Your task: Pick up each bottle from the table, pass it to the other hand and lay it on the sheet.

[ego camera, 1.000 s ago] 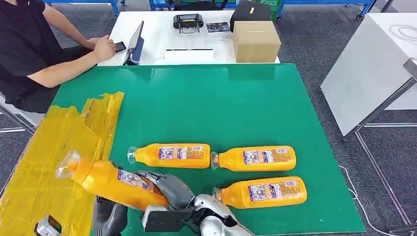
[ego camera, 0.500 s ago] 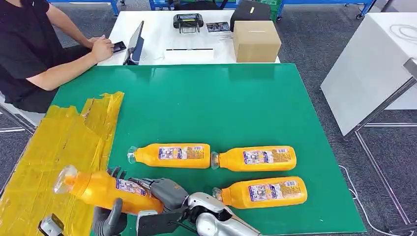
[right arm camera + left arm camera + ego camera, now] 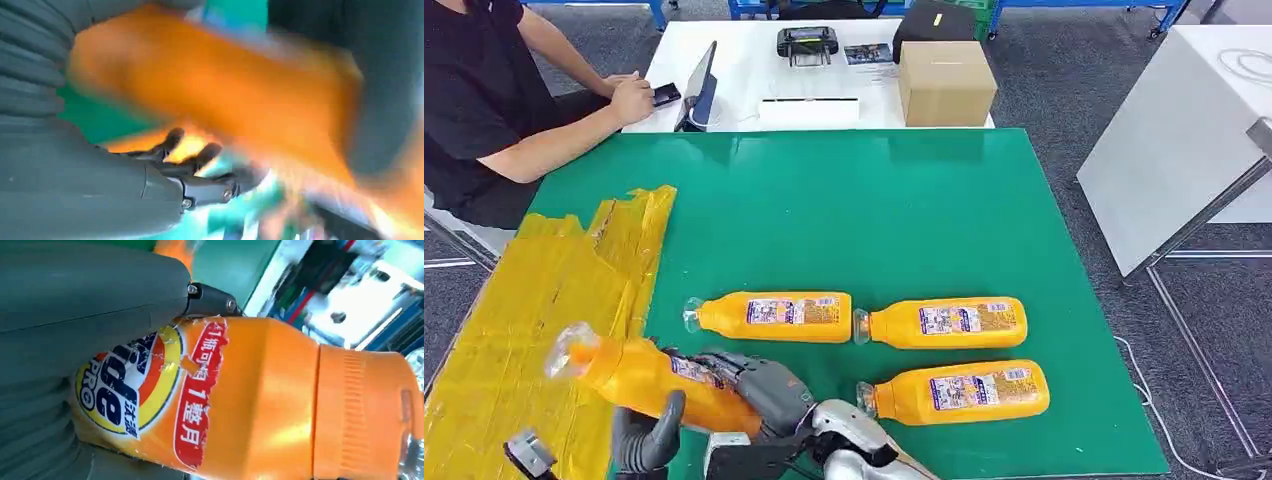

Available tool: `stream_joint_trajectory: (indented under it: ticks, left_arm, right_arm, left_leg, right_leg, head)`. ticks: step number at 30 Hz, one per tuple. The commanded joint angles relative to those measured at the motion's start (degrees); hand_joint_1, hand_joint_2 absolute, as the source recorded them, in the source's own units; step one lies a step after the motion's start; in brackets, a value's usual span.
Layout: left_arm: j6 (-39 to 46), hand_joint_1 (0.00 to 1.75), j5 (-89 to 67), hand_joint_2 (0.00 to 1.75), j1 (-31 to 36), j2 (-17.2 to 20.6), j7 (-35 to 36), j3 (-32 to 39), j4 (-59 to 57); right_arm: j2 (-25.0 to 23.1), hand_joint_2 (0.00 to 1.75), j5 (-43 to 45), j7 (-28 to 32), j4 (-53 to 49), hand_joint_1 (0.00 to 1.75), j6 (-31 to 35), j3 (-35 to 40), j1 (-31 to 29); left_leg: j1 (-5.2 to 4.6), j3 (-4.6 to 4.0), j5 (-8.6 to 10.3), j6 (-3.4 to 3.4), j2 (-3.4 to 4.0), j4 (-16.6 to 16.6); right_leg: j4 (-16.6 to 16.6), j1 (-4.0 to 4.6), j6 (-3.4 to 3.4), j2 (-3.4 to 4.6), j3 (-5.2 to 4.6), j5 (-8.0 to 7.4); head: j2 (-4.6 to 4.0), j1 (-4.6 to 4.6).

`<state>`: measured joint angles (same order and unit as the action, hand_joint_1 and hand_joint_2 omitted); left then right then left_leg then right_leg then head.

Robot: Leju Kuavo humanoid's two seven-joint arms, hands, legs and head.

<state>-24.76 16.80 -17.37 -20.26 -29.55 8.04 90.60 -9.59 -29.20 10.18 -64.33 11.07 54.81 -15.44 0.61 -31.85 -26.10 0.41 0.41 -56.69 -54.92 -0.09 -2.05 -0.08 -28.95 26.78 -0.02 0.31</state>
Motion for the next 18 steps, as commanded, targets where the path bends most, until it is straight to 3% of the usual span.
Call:
stream_joint_trajectory:
  ticks: [1, 7, 8, 10, 12, 14, 18]
  left_arm:
    - [3.6, 1.75, -9.1, 1.75, 1.1, 1.5, -2.3, 4.7, 5.7]
    - [22.2, 1.75, -34.9, 1.75, 4.5, 8.4, -6.6, 7.1, 10.3]
    - [26.5, 1.75, -40.5, 1.75, 4.9, 9.1, -7.1, 6.9, 10.6]
    - [30.7, 1.75, -46.6, 1.75, 5.4, 10.5, -6.6, 5.3, 10.1]
    - [32.5, 1.75, -55.3, 1.75, 6.7, 14.5, -3.3, 1.8, 5.3]
    - [36.8, 1.75, -63.2, 1.75, 8.8, 16.6, -1.0, -0.6, -1.7]
    - [40.4, 1.75, -67.6, 1.75, 10.6, 18.2, -0.4, -3.3, -9.7]
  right_arm:
    - [3.2, 0.0, -3.0, -1.1, -10.5, 0.0, 0.0, -9.5, 0.6]
    - [4.5, 0.0, -2.8, -3.6, -9.1, 0.0, -3.0, -14.8, -7.5]
    - [4.4, 1.75, -2.9, -4.0, -8.2, 0.0, -4.0, -15.3, -8.5]
    - [4.2, 1.75, -2.9, -4.4, -6.1, 0.0, -5.1, -15.7, -10.2]
    - [4.0, 1.75, -0.8, -5.9, 0.8, 0.0, -10.7, -14.0, -15.3]
    - [2.1, 1.75, -0.3, -6.4, 9.8, 0.0, -12.0, -12.9, -21.0]
    - [0.0, 1.75, 0.8, -6.1, 15.8, 0.0, -13.2, -12.2, -24.3]
  left_leg:
    - [0.02, 0.09, -0.01, 0.01, -0.1, 0.0]
    - [0.02, -0.01, 0.04, 0.0, -0.05, -0.1]
    - [0.03, 0.01, 0.04, -0.01, -0.05, -0.1]
    - [0.03, 0.05, 0.05, -0.01, -0.04, 0.0]
    - [-0.01, 0.11, 0.11, 0.01, -0.05, 0.0]
    - [-0.04, 0.21, 0.15, -0.03, -0.03, 0.1]
    - [-0.09, 0.29, 0.2, -0.03, -0.04, 0.2]
  right_leg:
    - [0.0, 0.02, 0.02, -0.06, 0.11, 0.01]
    - [-0.1, 0.03, 0.03, -0.03, -0.02, -0.02]
    - [-0.1, 0.04, 0.05, -0.02, -0.01, -0.02]
    - [-0.1, 0.04, 0.05, -0.01, 0.04, -0.03]
    - [-0.1, 0.0, 0.04, -0.02, 0.08, -0.04]
    - [0.0, -0.03, 0.04, 0.01, 0.15, -0.05]
    - [0.0, -0.08, 0.04, -0.01, 0.21, -0.07]
  head:
    - [0.0, 0.0]
    - [0.0, 0.0]
    - [0.0, 0.0]
    - [0.0, 0.0]
    - [0.0, 0.02]
    - [0.0, 0.0]
    - [0.0, 0.02]
